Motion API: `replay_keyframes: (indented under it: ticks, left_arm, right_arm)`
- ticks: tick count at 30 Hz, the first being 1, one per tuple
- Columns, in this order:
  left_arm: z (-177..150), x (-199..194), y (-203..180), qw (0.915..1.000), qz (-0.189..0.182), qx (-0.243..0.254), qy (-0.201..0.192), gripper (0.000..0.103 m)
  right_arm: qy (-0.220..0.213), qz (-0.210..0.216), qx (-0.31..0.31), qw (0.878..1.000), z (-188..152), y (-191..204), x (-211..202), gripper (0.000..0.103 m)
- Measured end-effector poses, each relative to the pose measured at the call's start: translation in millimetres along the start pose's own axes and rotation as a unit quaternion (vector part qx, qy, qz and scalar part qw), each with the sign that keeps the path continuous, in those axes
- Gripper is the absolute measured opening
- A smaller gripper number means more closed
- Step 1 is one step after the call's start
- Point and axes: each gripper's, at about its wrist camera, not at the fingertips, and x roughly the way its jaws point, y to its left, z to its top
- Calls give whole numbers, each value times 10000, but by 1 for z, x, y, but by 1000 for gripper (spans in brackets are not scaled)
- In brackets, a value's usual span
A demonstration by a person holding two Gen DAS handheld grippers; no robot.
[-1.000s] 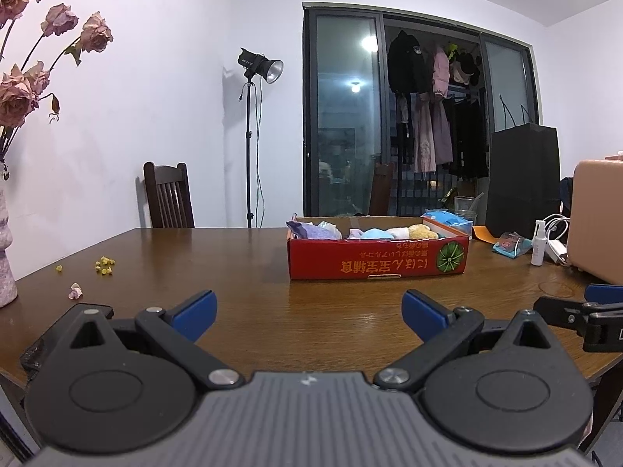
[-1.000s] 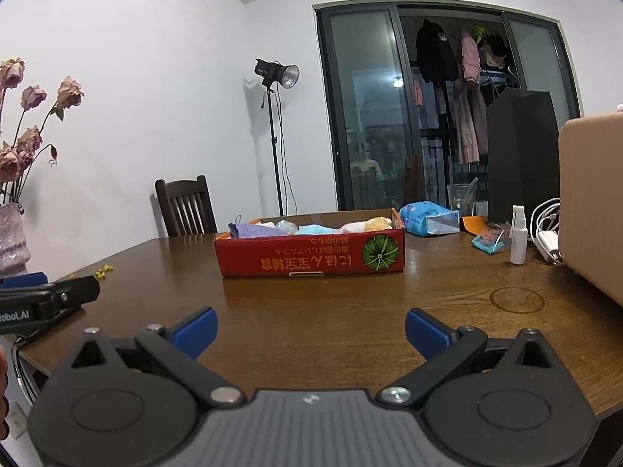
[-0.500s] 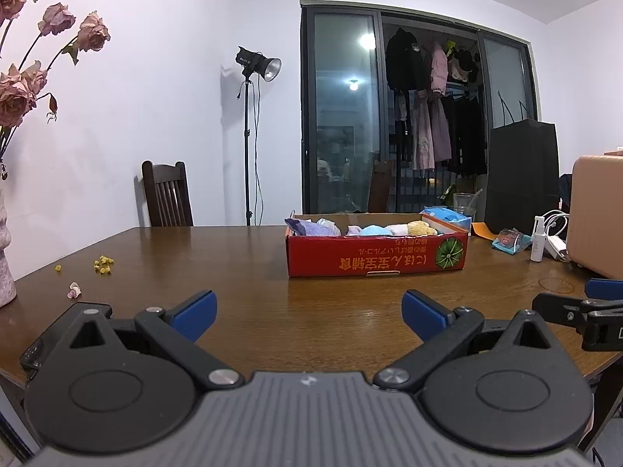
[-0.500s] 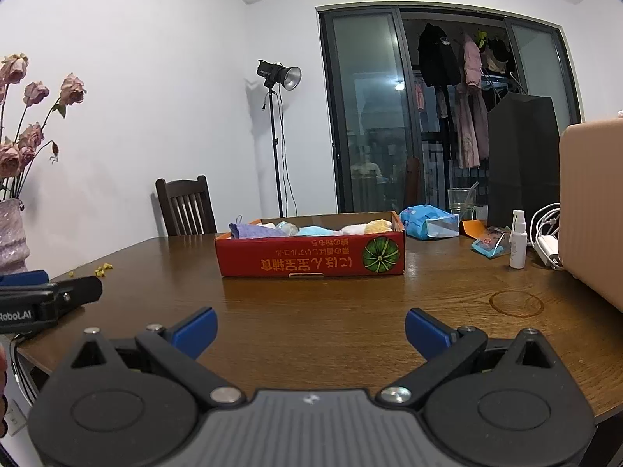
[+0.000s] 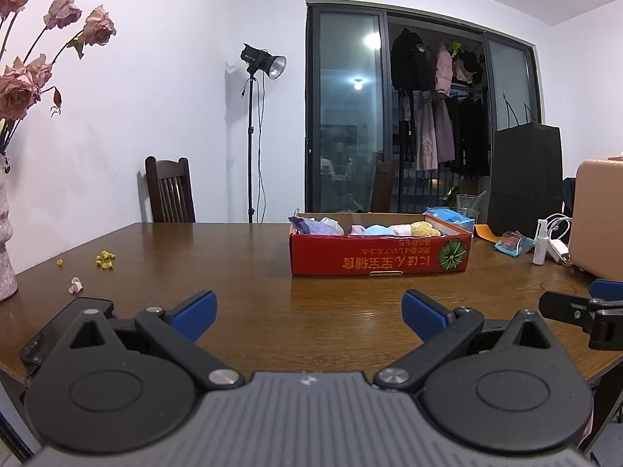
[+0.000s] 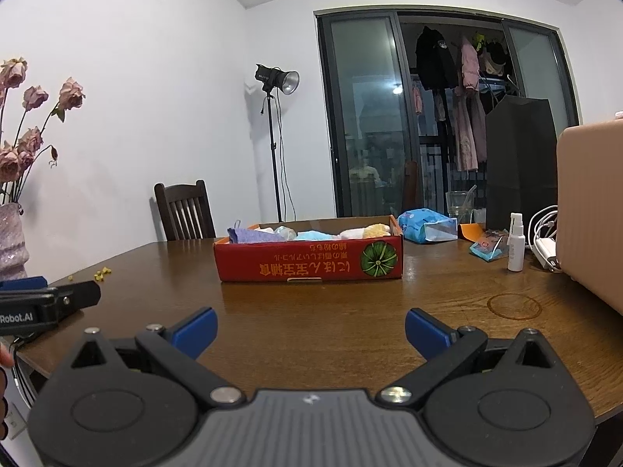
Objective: Organize soft objects
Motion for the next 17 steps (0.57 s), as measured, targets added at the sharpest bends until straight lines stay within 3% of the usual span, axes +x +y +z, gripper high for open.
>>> replay_keyframes:
  ticks: [17]
  left_arm:
    - [-1,-2,-2,9998,86,25,-167,103]
  right_arm:
    - [-59,-17,-33,10000,-1,3,-1,103]
